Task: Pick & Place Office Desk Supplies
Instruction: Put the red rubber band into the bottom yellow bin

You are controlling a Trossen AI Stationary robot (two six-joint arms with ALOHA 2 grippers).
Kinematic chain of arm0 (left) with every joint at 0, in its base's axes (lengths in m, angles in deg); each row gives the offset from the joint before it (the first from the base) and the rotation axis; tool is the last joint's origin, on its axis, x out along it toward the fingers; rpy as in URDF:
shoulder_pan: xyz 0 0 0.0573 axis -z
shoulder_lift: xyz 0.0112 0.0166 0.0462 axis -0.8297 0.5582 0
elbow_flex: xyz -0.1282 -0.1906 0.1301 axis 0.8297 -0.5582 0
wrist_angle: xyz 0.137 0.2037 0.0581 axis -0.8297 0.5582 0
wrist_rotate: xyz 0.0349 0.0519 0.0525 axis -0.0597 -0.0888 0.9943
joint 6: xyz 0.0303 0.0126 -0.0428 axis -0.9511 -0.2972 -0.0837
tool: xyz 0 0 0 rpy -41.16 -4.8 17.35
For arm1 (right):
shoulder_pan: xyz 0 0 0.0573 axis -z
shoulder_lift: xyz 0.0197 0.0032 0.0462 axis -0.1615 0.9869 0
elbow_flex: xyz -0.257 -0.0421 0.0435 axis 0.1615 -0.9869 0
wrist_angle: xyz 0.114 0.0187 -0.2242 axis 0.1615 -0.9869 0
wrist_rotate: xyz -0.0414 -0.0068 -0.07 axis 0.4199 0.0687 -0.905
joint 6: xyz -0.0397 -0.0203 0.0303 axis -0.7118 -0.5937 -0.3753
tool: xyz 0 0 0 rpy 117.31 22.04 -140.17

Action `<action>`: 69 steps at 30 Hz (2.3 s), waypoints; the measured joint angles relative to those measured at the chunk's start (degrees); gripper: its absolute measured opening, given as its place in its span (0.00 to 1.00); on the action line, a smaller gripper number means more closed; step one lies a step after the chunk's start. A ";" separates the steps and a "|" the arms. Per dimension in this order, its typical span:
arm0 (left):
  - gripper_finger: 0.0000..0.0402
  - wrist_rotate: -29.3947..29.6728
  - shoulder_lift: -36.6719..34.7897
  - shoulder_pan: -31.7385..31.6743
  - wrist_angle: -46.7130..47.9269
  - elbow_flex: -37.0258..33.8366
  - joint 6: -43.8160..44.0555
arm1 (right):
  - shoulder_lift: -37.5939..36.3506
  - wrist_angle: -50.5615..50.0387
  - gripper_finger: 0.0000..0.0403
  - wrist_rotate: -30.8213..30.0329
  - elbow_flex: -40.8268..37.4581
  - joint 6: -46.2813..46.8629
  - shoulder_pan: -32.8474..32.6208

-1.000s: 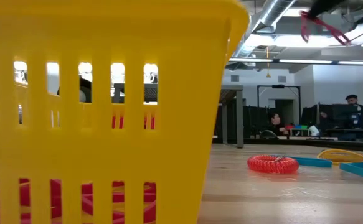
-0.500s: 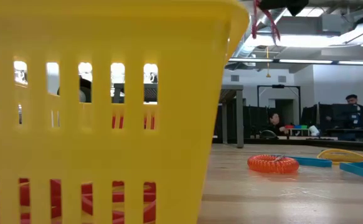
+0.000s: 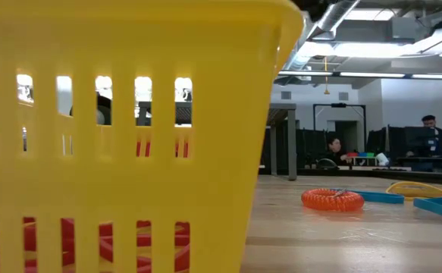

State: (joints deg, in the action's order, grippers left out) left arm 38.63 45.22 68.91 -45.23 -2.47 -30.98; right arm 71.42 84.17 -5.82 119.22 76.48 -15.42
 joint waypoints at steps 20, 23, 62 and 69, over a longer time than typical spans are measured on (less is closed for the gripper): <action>0.38 2.96 0.00 0.00 3.03 0.00 0.02 | 16.47 -4.91 0.00 0.88 19.38 -4.95 3.68; 0.38 2.95 0.00 0.00 3.20 0.00 0.02 | 17.12 -5.61 0.00 0.89 20.30 -4.96 4.20; 0.01 2.91 0.00 -0.07 5.97 0.00 -0.04 | 17.06 -6.09 0.02 1.42 20.41 -5.84 4.49; 0.02 2.90 0.00 -0.07 5.97 0.00 -0.29 | 16.99 -4.91 0.16 5.40 20.41 -5.79 4.49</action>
State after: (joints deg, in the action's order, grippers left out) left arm 41.53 45.22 68.84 -39.26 -2.47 -31.27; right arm 88.41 79.26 -0.42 139.63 70.69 -10.94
